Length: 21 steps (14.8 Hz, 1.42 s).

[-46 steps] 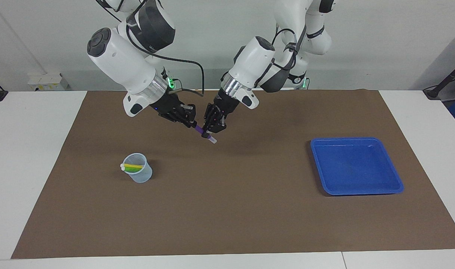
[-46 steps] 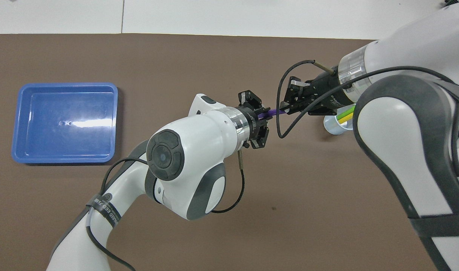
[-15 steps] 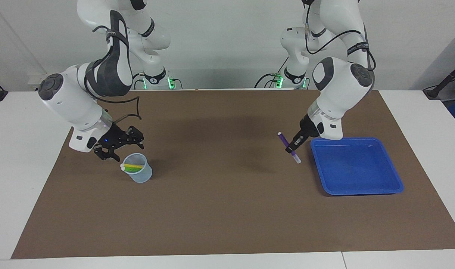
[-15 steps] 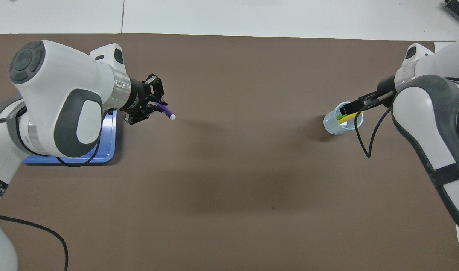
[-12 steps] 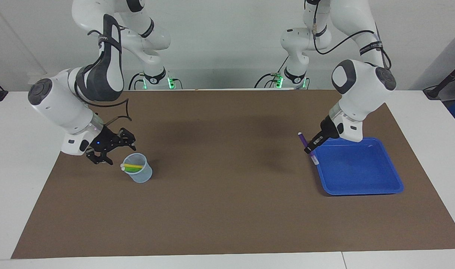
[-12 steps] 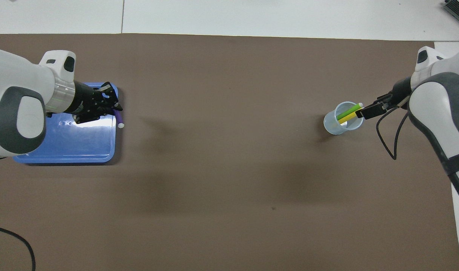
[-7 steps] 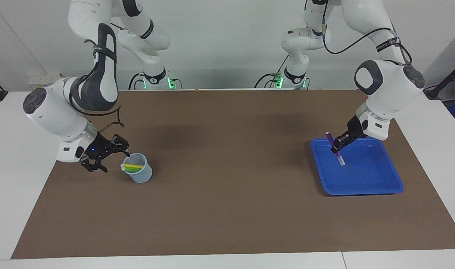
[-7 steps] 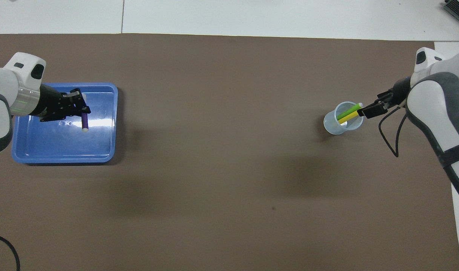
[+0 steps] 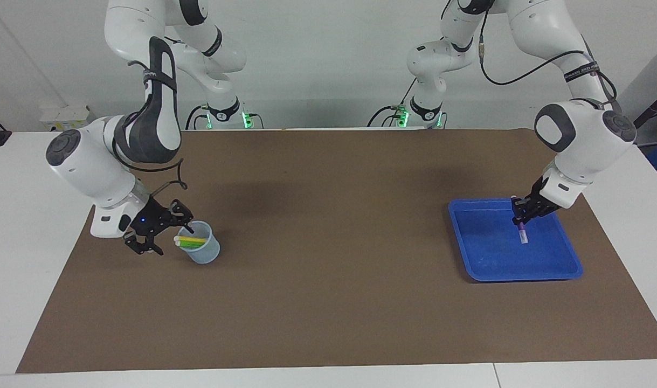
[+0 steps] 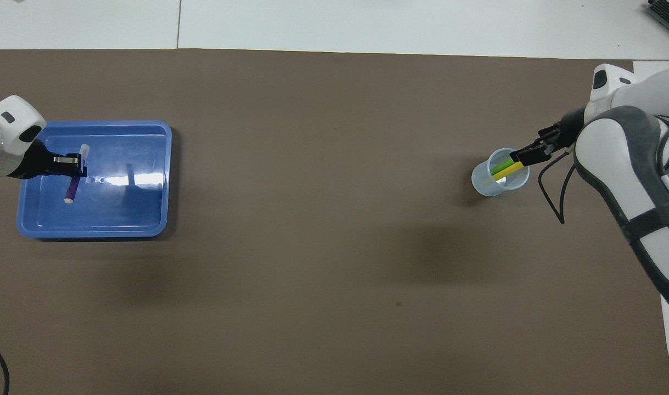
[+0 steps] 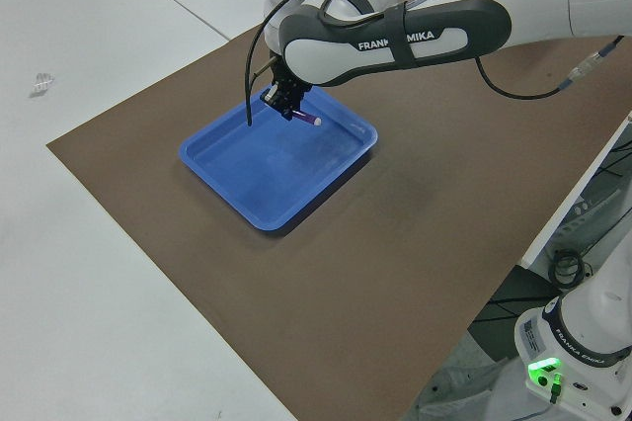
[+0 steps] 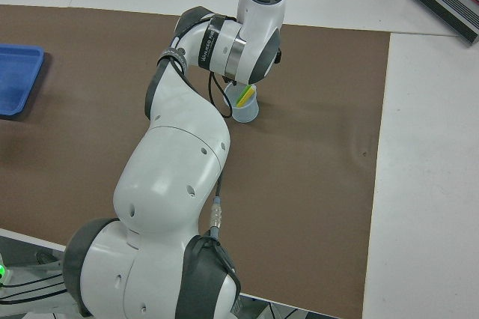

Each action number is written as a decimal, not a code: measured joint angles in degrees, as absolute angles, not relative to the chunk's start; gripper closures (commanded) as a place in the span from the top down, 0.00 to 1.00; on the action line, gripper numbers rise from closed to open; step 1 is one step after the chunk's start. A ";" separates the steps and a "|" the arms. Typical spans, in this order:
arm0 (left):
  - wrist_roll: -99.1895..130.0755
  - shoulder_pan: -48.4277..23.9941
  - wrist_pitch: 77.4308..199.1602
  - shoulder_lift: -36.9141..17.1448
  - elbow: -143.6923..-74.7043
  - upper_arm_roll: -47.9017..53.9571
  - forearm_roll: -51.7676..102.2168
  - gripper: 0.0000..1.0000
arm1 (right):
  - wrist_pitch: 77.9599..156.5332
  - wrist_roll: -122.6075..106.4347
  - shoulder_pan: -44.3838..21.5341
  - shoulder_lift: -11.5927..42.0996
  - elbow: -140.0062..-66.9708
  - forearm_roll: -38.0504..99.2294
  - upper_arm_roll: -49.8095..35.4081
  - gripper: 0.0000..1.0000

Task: Right arm passes pens to left for tray arrangement
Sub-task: 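Lower the purple pen into the blue tray and open the left gripper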

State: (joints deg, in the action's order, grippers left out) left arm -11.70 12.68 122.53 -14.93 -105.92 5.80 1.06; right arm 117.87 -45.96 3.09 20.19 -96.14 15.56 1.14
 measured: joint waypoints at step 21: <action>-20.35 19.86 141.76 -22.03 -110.54 5.93 -1.56 0.24 | 118.12 -45.97 3.08 21.54 -96.25 15.55 1.27 0.32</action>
